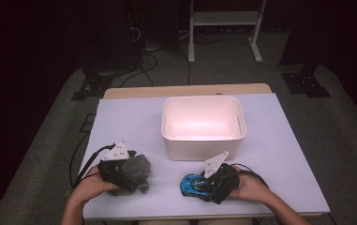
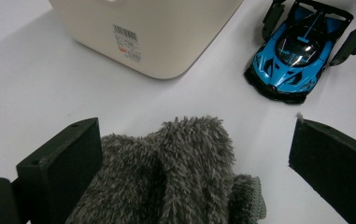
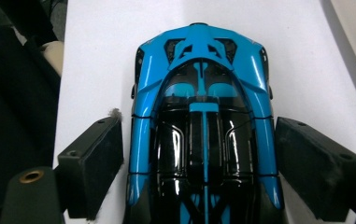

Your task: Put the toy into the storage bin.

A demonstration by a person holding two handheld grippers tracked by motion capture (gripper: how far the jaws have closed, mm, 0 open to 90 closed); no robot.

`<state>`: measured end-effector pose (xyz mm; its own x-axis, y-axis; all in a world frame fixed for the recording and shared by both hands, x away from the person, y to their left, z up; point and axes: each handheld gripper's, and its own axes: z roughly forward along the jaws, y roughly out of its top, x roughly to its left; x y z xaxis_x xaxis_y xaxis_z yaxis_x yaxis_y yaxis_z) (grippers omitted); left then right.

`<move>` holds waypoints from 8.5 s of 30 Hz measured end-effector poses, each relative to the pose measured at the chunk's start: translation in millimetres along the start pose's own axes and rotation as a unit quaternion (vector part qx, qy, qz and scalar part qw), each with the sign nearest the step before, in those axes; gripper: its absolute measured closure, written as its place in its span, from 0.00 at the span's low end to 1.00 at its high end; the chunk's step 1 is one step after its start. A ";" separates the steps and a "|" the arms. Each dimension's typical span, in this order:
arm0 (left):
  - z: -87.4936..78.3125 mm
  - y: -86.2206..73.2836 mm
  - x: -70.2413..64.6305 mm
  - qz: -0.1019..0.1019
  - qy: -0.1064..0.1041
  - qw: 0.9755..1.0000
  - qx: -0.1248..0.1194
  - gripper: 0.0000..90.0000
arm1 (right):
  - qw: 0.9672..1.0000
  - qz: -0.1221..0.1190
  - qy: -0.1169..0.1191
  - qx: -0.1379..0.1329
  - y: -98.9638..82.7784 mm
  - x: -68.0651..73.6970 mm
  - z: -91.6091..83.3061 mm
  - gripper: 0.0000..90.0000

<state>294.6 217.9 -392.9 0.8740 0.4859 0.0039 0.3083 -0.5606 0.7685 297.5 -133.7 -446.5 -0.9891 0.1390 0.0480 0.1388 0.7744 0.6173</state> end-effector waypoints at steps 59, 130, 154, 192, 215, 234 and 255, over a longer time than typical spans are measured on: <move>-0.4 0.6 -0.2 0.001 -0.003 1.000 -0.002 0.03 | 0.998 -0.018 -0.021 0.057 14.0 5.6 8.9 0.17; -2.2 -3.3 4.7 -0.008 -0.002 1.000 -0.007 0.03 | 0.996 -0.078 0.027 0.031 84.2 20.6 -76.3 0.28; -5.5 -5.1 9.7 -0.016 -0.002 1.000 -0.013 0.03 | 0.996 -0.090 0.017 0.020 141.7 3.9 -145.4 0.28; -6.6 -15.0 8.5 -0.029 0.003 1.000 -0.009 0.03 | 0.998 -0.046 -0.003 0.031 162.9 -94.8 -156.4 0.28; -7.7 -14.6 7.8 -0.023 0.005 1.000 -0.007 0.03 | 0.999 -0.017 0.005 0.049 145.4 -123.8 -124.0 0.28; -8.6 -15.6 7.8 -0.021 0.005 1.000 -0.008 0.03 | 0.997 -0.004 0.025 0.072 131.5 -138.2 -94.9 0.28; -8.3 -15.9 7.5 -0.018 0.007 1.000 -0.006 0.03 | 0.995 -0.003 0.040 0.091 124.7 -145.2 -70.5 0.28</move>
<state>293.2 236.0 -399.8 0.8568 0.5155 -0.0142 0.3343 -0.5343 0.7764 454.9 -100.9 -321.1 -0.9897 0.0898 0.1119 0.1320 0.8747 0.4664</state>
